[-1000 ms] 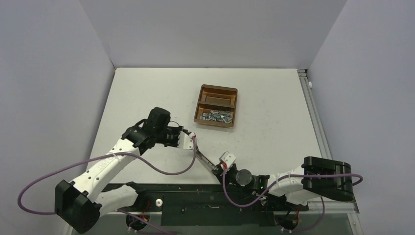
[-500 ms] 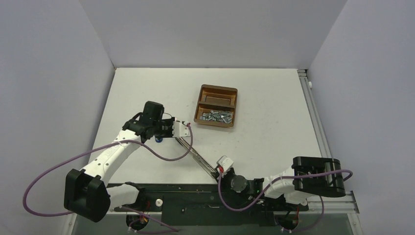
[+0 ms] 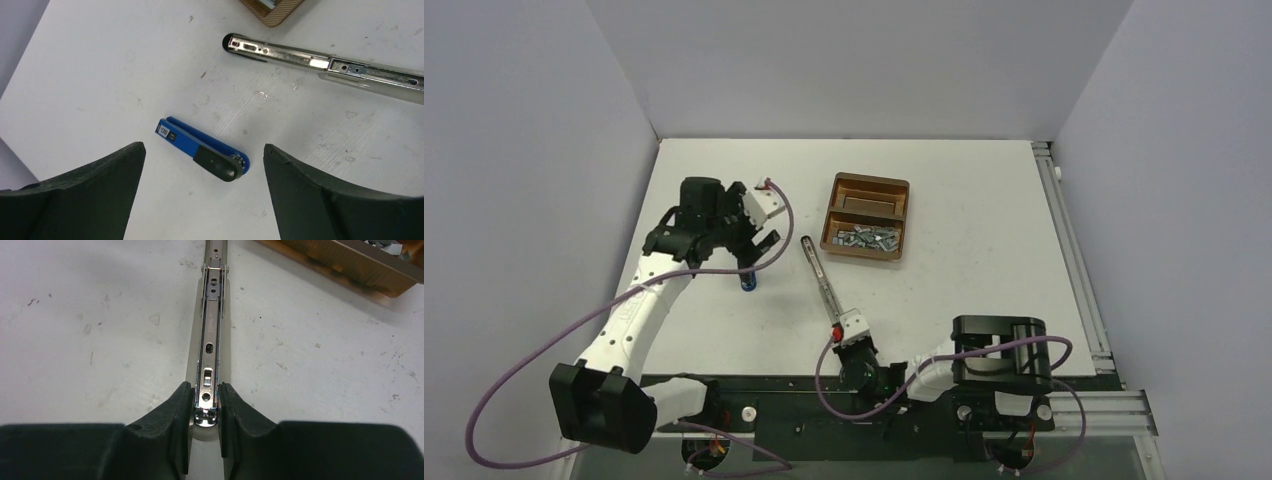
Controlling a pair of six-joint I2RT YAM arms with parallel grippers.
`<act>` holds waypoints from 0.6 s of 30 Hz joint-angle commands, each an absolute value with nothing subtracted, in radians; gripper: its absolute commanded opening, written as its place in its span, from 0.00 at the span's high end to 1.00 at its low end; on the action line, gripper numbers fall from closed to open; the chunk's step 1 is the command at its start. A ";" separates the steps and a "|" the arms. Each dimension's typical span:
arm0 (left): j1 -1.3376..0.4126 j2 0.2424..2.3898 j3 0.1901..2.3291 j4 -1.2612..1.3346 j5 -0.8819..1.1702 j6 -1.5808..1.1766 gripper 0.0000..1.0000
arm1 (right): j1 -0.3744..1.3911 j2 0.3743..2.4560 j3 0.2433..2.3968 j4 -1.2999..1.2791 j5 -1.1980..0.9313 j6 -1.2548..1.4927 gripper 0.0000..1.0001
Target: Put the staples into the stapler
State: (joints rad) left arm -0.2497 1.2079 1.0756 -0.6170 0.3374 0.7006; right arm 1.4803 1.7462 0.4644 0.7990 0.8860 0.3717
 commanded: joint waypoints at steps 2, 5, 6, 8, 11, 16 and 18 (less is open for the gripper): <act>-0.126 1.182 1.153 -0.669 0.302 0.527 0.13 | 1.386 1.844 0.577 0.825 0.894 0.397 0.91; -0.088 1.169 1.156 -0.675 0.305 0.490 0.04 | 1.348 1.872 0.626 0.850 0.811 0.367 0.91; -0.084 1.159 1.151 -0.669 0.306 0.479 0.02 | 1.340 1.881 0.643 0.845 0.785 0.356 0.91; -0.081 1.147 1.139 -0.664 0.302 0.471 0.04 | 1.328 1.882 0.671 0.827 0.765 0.341 0.88; -0.081 1.151 1.131 -0.680 0.283 0.482 0.04 | 1.310 1.855 0.693 0.783 0.760 0.336 0.66; -0.036 1.176 1.145 -0.706 0.288 0.470 0.04 | 1.304 1.728 0.676 0.754 0.750 0.286 0.26; -0.012 1.179 1.151 -0.698 0.304 0.442 0.04 | 1.305 1.672 0.676 0.738 0.724 0.270 0.23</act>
State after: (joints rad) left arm -0.0620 1.1759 1.1118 -0.6930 0.2867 0.4976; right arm 1.3094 1.8187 0.6655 0.7410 0.7650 0.3138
